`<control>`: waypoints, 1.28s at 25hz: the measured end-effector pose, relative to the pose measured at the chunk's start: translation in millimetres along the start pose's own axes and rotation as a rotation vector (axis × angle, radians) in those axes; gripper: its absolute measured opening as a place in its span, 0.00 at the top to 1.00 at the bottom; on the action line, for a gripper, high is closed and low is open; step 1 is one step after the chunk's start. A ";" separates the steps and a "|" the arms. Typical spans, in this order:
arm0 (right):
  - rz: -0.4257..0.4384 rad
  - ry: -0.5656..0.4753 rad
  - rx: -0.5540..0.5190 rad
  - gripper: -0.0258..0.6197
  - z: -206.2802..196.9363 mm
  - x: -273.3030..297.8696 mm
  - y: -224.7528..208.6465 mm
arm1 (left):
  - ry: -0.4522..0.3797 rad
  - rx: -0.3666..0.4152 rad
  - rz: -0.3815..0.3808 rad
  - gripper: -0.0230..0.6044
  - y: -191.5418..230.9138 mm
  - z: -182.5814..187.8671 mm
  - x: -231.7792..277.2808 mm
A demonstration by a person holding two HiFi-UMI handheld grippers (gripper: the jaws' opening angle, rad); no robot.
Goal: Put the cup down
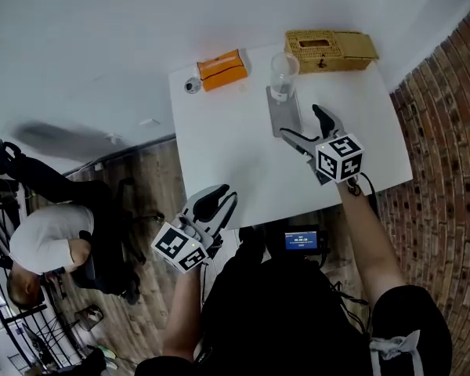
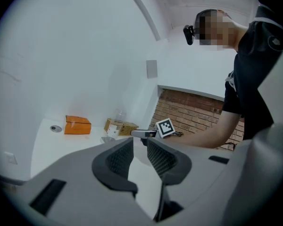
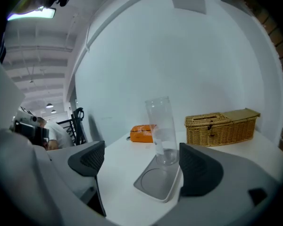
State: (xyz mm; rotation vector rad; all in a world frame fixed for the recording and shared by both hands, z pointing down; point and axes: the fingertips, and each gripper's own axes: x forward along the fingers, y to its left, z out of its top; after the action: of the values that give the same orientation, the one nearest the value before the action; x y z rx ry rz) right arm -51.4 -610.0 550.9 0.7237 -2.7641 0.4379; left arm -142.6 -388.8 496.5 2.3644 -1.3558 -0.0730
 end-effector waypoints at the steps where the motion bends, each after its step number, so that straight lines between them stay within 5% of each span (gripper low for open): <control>1: 0.012 -0.010 0.026 0.17 3.0 -8.1 7.5 | -0.004 0.004 -0.008 0.83 -0.6 0.9 -0.5; 8: 0.045 -0.144 0.190 0.43 36.4 -83.9 43.7 | -0.020 0.037 -0.083 0.83 -15.9 7.5 -3.3; 19: -0.033 -0.191 0.097 0.71 44.5 -138.4 117.7 | -0.038 0.078 -0.235 0.83 -34.5 20.1 -2.6; 32: -0.087 -0.185 0.114 0.80 22.0 -156.3 129.1 | -0.034 0.109 -0.253 0.83 -51.1 23.2 1.0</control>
State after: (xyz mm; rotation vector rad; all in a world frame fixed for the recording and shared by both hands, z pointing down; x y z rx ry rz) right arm 11.5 -442.4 453.0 0.9524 -2.8824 0.5392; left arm -106.2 -374.6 456.3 2.6271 -1.0931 -0.1149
